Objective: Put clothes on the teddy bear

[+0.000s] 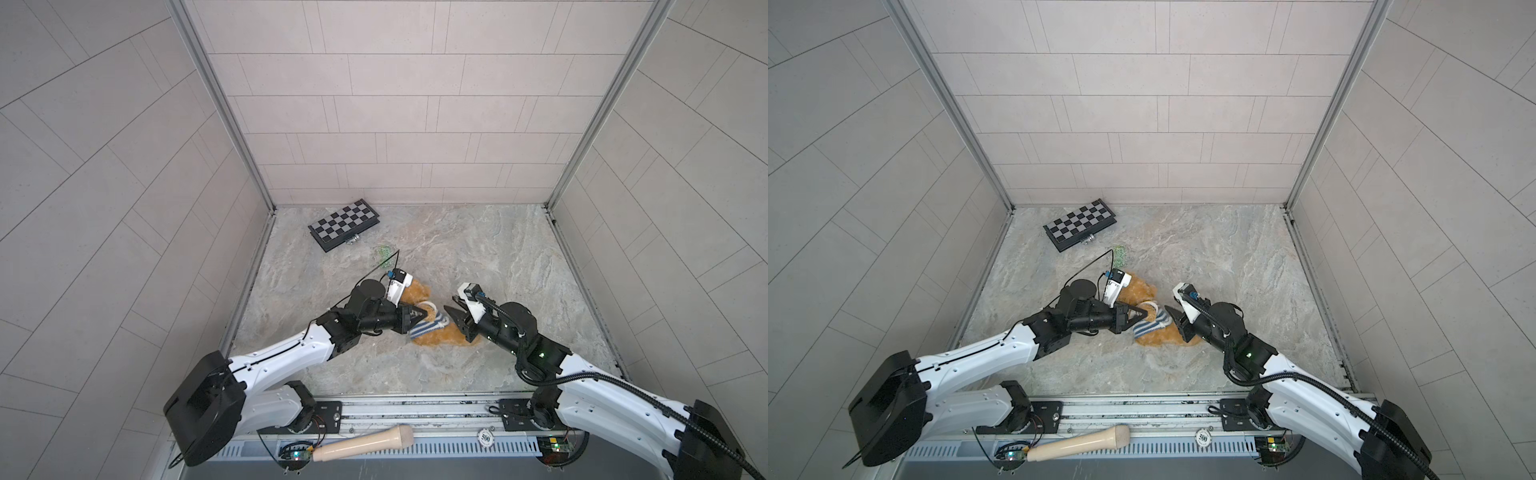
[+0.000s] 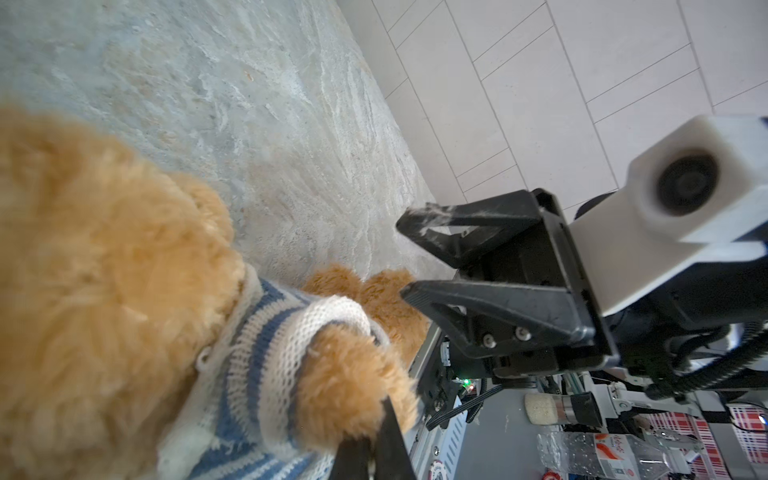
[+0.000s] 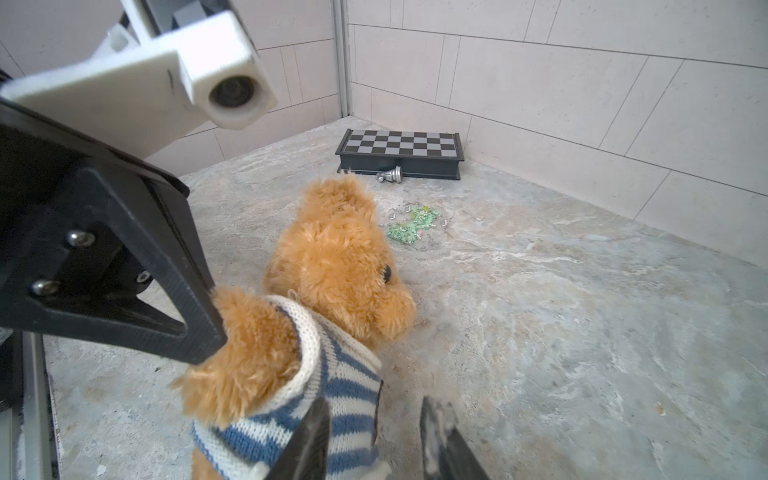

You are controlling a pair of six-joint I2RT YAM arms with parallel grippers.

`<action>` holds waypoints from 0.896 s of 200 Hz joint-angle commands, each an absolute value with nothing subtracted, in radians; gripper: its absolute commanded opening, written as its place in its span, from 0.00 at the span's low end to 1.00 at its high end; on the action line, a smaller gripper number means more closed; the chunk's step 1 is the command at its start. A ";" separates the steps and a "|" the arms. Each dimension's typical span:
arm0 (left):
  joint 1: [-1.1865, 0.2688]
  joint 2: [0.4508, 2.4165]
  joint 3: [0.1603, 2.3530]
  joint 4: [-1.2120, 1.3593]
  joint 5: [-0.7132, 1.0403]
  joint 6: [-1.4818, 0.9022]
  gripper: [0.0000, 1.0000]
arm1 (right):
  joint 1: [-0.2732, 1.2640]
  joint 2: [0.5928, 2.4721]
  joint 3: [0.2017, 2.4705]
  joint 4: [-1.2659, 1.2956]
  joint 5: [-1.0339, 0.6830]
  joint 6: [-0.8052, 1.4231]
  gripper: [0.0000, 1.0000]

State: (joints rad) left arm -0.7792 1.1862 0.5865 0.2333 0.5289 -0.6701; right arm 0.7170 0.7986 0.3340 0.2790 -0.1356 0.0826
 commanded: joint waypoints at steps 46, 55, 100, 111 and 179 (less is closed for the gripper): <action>-0.679 1.131 0.450 0.109 0.437 -0.578 0.00 | 0.716 0.889 0.344 0.281 -0.110 0.085 0.39; -0.661 1.116 0.437 0.091 0.419 -0.573 0.00 | 0.716 0.915 0.353 0.281 -0.115 0.086 0.39; -0.602 1.094 0.430 -0.021 0.297 -0.525 0.17 | 0.723 1.036 0.373 0.358 -0.196 0.130 0.39; -0.600 1.090 0.434 -0.031 0.281 -0.525 0.22 | 0.739 1.058 0.374 0.385 -0.218 0.131 0.39; -0.630 0.913 0.499 -0.118 0.199 -0.496 0.46 | 0.805 1.170 0.398 0.478 -0.237 0.152 0.38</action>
State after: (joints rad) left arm -0.6029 0.9874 0.4458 -0.0525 0.2604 -0.5320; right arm 0.7895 1.1549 0.3664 0.4244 -0.2226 0.1375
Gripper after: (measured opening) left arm 0.406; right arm 0.385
